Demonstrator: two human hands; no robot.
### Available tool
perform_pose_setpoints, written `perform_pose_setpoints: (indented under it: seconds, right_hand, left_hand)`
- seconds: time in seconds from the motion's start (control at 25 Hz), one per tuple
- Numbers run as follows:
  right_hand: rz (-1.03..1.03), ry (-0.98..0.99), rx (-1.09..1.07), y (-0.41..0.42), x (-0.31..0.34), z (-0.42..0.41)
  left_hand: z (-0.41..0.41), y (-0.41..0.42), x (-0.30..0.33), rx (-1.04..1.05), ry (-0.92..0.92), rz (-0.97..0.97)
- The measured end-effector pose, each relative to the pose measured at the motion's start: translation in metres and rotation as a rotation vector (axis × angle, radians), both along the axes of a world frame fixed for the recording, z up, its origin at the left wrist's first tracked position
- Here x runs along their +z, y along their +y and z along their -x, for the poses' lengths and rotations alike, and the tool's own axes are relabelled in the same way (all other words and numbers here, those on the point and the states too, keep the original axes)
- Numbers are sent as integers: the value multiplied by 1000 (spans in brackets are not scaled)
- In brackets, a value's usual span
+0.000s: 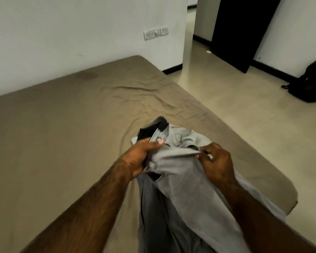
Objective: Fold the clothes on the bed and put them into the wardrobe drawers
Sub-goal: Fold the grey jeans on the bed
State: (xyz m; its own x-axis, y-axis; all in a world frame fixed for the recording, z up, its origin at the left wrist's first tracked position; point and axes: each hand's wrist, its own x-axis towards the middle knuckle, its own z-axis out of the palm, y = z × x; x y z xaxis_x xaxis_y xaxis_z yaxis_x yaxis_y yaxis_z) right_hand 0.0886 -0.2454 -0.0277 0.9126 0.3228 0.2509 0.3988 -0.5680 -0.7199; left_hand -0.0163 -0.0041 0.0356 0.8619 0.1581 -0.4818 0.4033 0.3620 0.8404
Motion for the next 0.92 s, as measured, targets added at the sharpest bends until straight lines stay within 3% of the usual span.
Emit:
perform_pose_setpoints:
  seconds: [0.08,0.2,0.4,0.48,0.64,0.72,0.84,0.92]
  right_hand:
    - [-7,-35,53,-8,56,18]
    - [-110,-128,42,-13,178,60]
    - [-271,-255,117,33,345,126]
    - [-347,-345,155,52,425,181]
    - [-377,-370,239,83,517,245]
    - [-400,-395,277,97,548,277]
    - [-483,-443,351,125,592,337]
    - [-465,-457,433,138,607,362]
  left_hand:
    - [22,4,41,-51,-12,-128]
    - [65,-1,160,-15,-115,-302]
    - [135,14,311,324,-148,-542]
    - [204,22,395,421,-241,-631]
    - [297,30,501,533,-469,-761]
    - [333,32,535,650,-533,-987]
    - [391,24,581,732,-626,-1633]
    - [407,13,589,668,-634,-1818]
